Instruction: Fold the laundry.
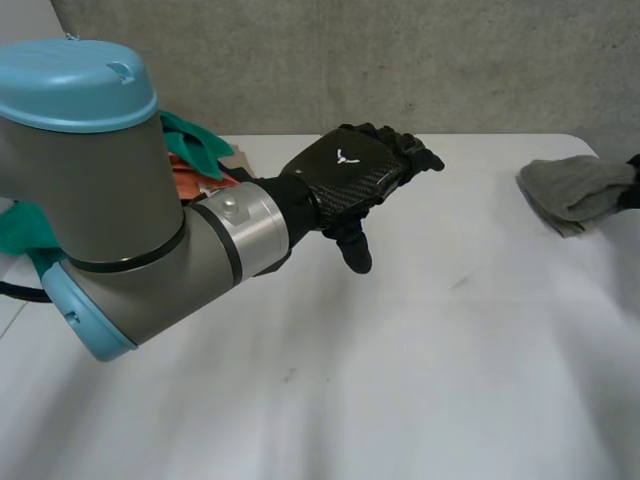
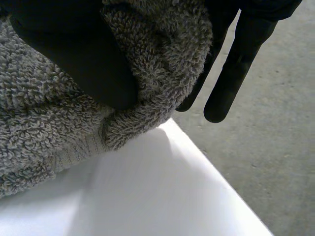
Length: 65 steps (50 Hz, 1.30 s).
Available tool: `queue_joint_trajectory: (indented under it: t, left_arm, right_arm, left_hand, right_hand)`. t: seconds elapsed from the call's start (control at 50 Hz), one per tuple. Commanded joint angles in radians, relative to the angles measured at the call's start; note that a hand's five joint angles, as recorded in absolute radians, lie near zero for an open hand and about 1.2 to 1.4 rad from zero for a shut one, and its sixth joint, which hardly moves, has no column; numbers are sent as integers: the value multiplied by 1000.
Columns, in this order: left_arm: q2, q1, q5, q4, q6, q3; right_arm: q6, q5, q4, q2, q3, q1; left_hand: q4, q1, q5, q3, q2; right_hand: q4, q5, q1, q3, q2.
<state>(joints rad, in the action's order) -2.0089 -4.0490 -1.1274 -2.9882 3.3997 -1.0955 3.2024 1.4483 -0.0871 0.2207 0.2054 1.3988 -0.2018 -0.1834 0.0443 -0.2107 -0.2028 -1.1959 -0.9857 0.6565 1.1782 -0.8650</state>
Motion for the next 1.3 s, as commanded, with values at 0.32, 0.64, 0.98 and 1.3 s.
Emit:
queue_joint_trajectory:
  t: [0.32, 0.64, 0.98, 1.3]
  left_arm:
    - [15, 1, -2, 0, -3, -18]
    - [136, -226, -123, -126, -31, -86]
    - [-341, -659, -404, -178, 231, 181]
    - [-495, -651, -411, -232, 273, 370]
  right_arm:
    - [-373, 205, 98, 405, 483, -27]
    - [-507, -236, 566, 992, 1394, 276]
    - [-891, -206, 360, 937, 1525, 414]
    - [-888, -203, 368, 937, 1543, 407]
  left_hand:
    - [9, -9, -26, 18, 10]
    - [6, -12, -23, 15, 7]
    - [-38, -56, 21, -29, -37]
    - [-1194, -1213, 1177, -1186, -1193]
  right_hand:
    - [1021, 986, -482, -1004, 691]
    - [1021, 986, -482, -1004, 691]
    - [1021, 986, -482, -1004, 691]
    - [1021, 986, -482, -1004, 691]
